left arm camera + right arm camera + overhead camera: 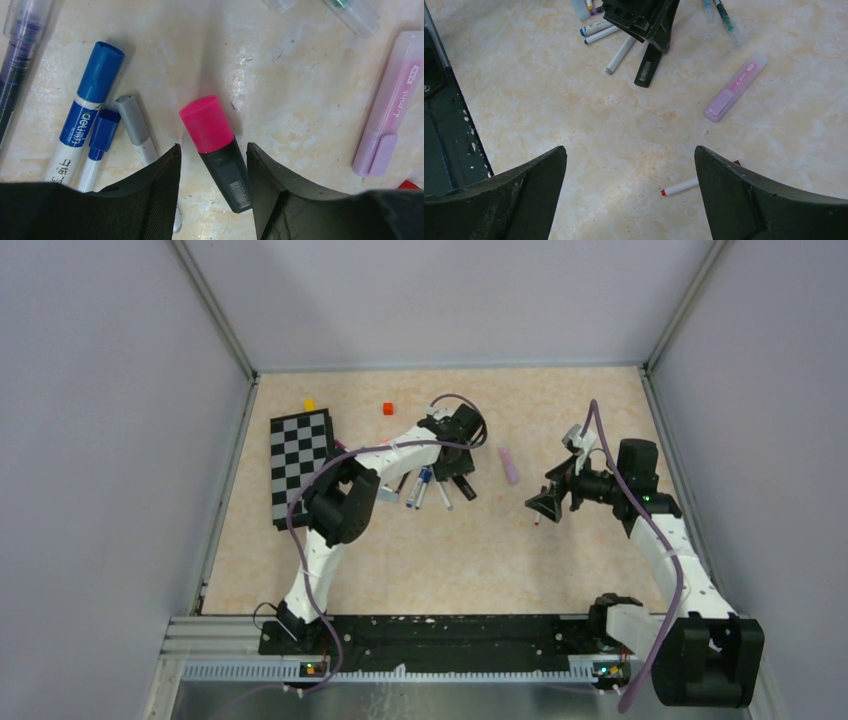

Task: Open the pen caps
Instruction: Pick up the pen from the center of the board.

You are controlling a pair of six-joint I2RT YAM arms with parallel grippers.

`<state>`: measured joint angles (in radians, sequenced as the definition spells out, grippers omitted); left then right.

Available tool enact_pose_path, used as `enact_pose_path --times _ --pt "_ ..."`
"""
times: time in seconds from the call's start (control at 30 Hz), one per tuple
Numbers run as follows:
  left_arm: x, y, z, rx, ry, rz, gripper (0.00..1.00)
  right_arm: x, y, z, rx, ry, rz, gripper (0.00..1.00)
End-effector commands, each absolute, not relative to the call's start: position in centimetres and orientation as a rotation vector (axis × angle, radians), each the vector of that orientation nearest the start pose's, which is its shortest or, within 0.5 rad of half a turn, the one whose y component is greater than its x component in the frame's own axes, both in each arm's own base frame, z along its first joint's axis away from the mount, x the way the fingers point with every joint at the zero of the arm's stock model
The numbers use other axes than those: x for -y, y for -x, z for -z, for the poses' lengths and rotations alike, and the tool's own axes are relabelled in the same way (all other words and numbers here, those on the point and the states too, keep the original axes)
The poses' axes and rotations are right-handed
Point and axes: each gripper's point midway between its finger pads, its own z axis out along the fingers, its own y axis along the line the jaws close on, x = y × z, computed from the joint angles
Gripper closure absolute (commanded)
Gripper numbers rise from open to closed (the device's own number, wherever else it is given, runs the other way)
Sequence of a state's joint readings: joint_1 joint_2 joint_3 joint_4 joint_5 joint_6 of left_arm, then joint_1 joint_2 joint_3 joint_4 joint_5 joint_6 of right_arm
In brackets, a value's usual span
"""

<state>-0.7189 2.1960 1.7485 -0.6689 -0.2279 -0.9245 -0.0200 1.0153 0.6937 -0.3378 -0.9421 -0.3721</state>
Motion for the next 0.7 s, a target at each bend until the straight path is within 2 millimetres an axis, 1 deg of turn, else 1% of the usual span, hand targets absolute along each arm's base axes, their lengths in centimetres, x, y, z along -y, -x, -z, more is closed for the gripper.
enact_pose_path --times 0.0,0.23,0.33,0.53,0.6,0.67 --pt "32.55 -38.65 -4.08 -2.656 0.362 0.167 0.45 -13.12 -26.27 -18.32 -1.786 0.871 -0.762 0.04" --pt "32.35 -38.6 -3.32 -2.677 0.353 0.125 0.46 -13.09 -26.29 -18.43 -1.783 0.872 -0.756 0.04" --pt "32.43 -38.66 -3.18 -2.68 0.346 0.127 0.49 -13.1 -26.27 -18.46 -1.782 0.873 -0.756 0.04" --pt "32.96 -38.77 -3.22 -2.684 0.322 0.159 0.59 -13.09 -26.26 -18.41 -1.783 0.873 -0.756 0.05" --pt "33.17 -38.76 -3.21 -2.684 0.315 0.174 0.6 -13.09 -26.27 -18.41 -1.781 0.874 -0.756 0.05" --pt "33.3 -38.74 -3.2 -2.687 0.312 0.184 0.58 -13.09 -26.26 -18.42 -1.781 0.874 -0.755 0.05"
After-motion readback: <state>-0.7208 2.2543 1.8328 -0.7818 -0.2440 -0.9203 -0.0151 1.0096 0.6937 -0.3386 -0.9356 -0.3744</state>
